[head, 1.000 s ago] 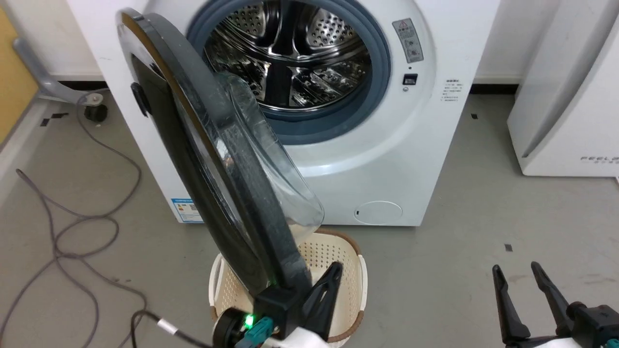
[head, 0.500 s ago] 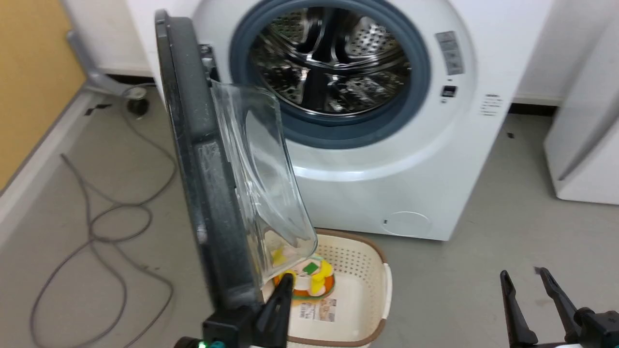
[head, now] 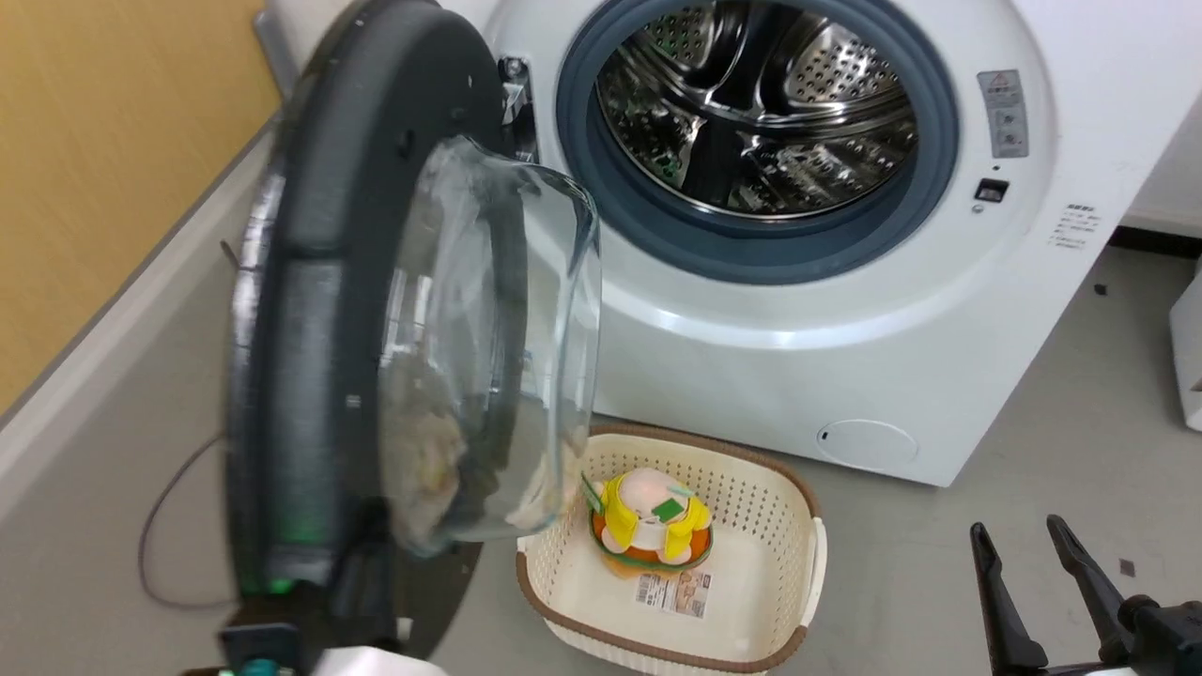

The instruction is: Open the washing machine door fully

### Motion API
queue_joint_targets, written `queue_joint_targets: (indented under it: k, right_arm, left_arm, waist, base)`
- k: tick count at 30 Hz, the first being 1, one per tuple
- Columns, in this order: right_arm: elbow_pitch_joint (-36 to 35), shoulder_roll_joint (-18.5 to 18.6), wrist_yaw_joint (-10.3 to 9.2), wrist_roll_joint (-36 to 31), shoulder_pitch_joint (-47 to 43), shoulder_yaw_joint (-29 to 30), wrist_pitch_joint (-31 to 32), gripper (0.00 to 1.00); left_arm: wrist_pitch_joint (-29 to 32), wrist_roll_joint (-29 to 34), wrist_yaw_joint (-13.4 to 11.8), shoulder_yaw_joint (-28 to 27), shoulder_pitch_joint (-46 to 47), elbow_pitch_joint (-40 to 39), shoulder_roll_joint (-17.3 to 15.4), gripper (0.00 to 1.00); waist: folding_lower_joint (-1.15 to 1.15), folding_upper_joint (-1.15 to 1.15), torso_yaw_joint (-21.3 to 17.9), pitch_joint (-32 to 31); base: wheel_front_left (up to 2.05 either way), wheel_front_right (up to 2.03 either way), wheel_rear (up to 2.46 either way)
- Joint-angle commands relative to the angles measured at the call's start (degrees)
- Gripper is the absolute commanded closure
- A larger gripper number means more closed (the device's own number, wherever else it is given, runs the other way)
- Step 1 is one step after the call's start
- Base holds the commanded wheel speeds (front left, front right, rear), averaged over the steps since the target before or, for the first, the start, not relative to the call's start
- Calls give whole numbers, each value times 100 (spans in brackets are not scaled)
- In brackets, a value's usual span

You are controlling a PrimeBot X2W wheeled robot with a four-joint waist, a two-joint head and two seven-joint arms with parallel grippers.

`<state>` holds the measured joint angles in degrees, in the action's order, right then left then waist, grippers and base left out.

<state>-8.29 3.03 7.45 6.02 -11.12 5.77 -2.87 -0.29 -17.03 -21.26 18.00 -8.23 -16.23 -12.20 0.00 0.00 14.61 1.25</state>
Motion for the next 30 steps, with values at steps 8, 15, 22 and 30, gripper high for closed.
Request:
queue_joint_targets:
  k: [8, 15, 22, 30]
  right_arm:
    - [-110, -15, 3, -33, 74, -11, 53, 0]
    - [-103, -15, 3, -16, 147, 21, 55, 0]
    - [-55, -15, 3, -13, 245, 24, 42, 0]
    - [8, -15, 3, -1, 301, 11, 13, 0]
  left_arm:
    - [-408, -417, -38, -998, 257, 492, -363, 100]
    - [-798, -917, 196, -1806, 714, 1335, -692, 100]
    - [-1168, -1219, 603, -2224, 1384, 2636, -1021, 100]
    - [-1426, -1259, 944, -2421, 1811, 3728, -1097, 100]
  waist:
    - [0, 0, 6, 205]
    - [0, 0, -39, 317]
    - [0, 0, -66, 402]
    - [0, 0, -161, 411]
  base:
    - [0, 0, 0]
    - [0, 0, 0]
    - [0, 0, 0]
    - [0, 0, 0]
